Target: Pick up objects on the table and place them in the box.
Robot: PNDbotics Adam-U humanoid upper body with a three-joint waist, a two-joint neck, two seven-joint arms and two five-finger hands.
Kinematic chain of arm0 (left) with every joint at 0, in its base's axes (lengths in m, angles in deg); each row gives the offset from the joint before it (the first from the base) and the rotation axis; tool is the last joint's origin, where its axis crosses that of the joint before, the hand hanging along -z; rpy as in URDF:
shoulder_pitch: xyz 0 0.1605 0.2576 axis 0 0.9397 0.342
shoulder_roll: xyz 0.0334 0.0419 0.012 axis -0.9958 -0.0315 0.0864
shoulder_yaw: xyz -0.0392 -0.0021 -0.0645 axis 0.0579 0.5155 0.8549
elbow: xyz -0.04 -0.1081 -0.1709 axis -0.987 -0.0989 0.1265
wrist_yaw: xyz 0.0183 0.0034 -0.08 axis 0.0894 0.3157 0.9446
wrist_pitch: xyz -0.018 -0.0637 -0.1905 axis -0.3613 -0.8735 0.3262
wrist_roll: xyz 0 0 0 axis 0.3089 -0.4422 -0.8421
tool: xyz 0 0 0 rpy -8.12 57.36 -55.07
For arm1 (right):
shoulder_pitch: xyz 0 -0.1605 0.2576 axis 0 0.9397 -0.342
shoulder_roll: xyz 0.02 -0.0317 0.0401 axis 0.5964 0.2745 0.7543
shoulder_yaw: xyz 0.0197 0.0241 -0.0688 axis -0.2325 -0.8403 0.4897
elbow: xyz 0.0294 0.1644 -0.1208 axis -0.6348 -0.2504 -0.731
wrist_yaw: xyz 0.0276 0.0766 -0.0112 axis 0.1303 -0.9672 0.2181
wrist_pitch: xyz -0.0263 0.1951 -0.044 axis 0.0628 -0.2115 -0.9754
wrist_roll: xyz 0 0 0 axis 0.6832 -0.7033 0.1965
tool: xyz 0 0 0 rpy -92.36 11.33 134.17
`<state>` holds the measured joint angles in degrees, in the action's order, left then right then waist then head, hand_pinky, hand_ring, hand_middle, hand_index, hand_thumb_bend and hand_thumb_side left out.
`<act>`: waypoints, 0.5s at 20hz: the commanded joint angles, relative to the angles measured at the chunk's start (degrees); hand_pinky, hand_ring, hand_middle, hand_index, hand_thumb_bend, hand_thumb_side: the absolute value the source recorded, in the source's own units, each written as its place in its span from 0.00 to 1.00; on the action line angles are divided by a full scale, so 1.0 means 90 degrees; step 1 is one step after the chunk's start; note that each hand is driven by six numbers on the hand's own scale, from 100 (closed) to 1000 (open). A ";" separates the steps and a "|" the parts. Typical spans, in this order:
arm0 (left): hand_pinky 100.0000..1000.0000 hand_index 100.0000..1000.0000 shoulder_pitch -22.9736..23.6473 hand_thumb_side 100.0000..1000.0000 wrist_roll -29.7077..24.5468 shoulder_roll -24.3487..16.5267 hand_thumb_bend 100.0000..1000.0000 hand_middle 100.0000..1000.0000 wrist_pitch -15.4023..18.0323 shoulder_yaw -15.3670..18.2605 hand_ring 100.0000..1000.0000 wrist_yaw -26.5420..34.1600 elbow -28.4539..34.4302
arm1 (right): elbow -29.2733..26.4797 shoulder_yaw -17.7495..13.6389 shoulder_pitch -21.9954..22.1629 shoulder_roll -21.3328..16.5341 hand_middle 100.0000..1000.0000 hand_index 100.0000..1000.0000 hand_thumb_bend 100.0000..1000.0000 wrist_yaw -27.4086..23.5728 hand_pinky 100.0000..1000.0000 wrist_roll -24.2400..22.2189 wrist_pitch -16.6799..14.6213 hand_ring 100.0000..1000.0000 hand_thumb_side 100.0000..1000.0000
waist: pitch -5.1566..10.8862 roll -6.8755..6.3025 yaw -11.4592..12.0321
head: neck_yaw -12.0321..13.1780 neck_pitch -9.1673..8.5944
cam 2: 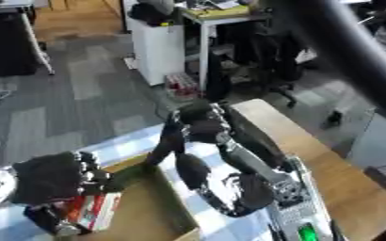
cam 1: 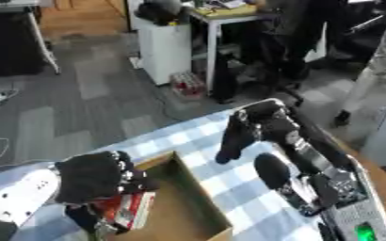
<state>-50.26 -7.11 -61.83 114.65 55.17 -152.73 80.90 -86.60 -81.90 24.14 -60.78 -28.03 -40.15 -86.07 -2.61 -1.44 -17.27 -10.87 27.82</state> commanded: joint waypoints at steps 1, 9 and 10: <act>1.00 1.00 0.0024 1.00 -0.0385 -0.0060 0.18 1.00 0.0275 0.0168 1.00 0.0040 -0.0114 | -0.0085 -0.0065 -0.0026 -0.0082 0.42 0.59 0.00 -0.0014 0.32 -0.0237 -0.0174 0.29 1.00 | 0.0076 0.0019 0.0067 | -0.0384 -0.0155; 1.00 1.00 0.0499 1.00 -0.1314 -0.0471 0.03 1.00 0.0076 0.0657 1.00 0.2097 0.1022 | -0.0085 -0.0074 0.0167 -0.0327 0.42 0.60 0.00 0.0075 0.32 -0.0256 -0.0129 0.28 1.00 | 0.0093 0.0049 0.0384 | -0.2546 -0.0783; 1.00 1.00 0.0618 1.00 -0.1341 -0.0573 0.02 1.00 -0.0071 0.0752 1.00 0.2393 0.1280 | -0.0085 -0.0080 0.0187 -0.0357 0.42 0.60 0.00 0.0094 0.32 -0.0251 -0.0119 0.28 1.00 | 0.0086 0.0051 0.0422 | -0.2946 -0.0897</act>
<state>-44.10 -18.75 -64.75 114.82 60.18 -134.31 89.49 -86.60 -82.22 26.25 -62.94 -27.42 -40.65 -85.57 -2.57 -1.21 -13.47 -32.90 21.56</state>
